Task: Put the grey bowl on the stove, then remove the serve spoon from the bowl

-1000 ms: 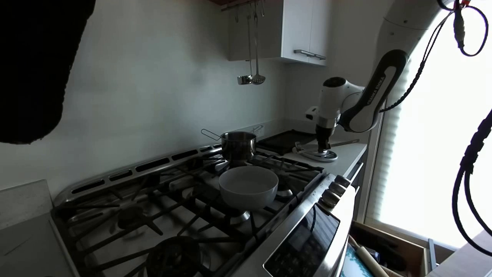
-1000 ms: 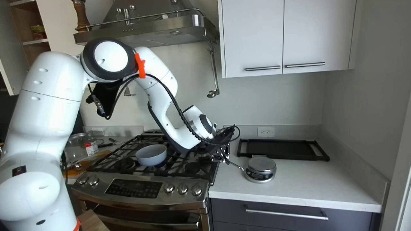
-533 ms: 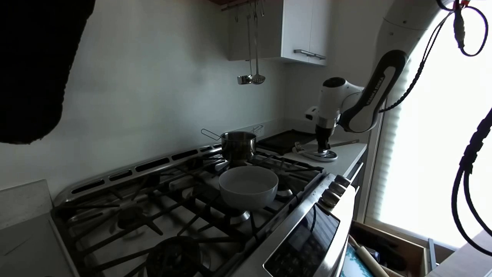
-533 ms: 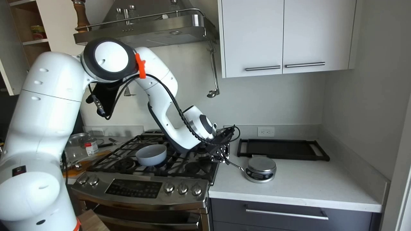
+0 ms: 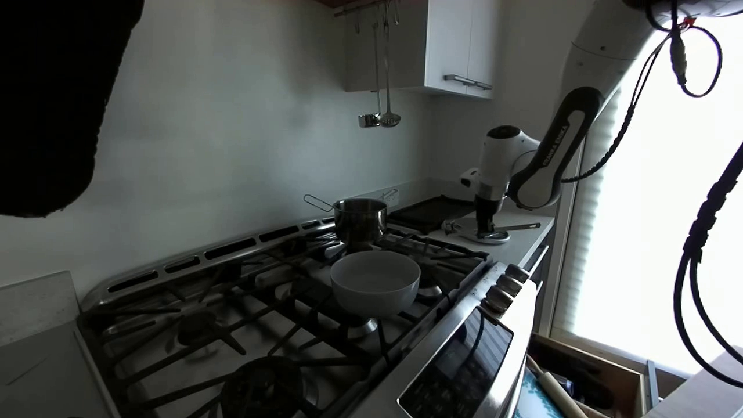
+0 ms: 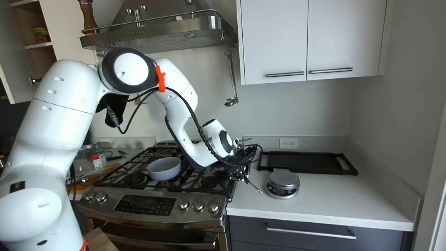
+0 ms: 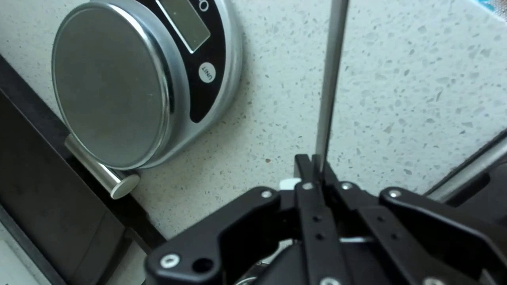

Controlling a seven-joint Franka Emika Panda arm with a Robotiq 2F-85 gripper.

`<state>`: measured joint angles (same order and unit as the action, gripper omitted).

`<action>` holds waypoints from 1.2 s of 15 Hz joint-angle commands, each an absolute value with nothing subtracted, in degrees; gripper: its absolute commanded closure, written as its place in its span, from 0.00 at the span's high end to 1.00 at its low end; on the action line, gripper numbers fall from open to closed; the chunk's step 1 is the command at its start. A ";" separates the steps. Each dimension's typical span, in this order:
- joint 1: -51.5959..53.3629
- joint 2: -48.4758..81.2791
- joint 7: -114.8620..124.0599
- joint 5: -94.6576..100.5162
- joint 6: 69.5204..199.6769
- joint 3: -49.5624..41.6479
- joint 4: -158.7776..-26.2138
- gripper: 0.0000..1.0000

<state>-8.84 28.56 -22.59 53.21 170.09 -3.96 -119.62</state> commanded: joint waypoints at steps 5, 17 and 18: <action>-12.45 36.62 -27.09 46.31 176.92 -1.17 -113.94 0.01; -20.66 42.76 -29.92 44.60 176.00 7.21 -108.04 0.01; -21.15 42.88 -30.29 44.63 175.86 7.74 -107.97 0.01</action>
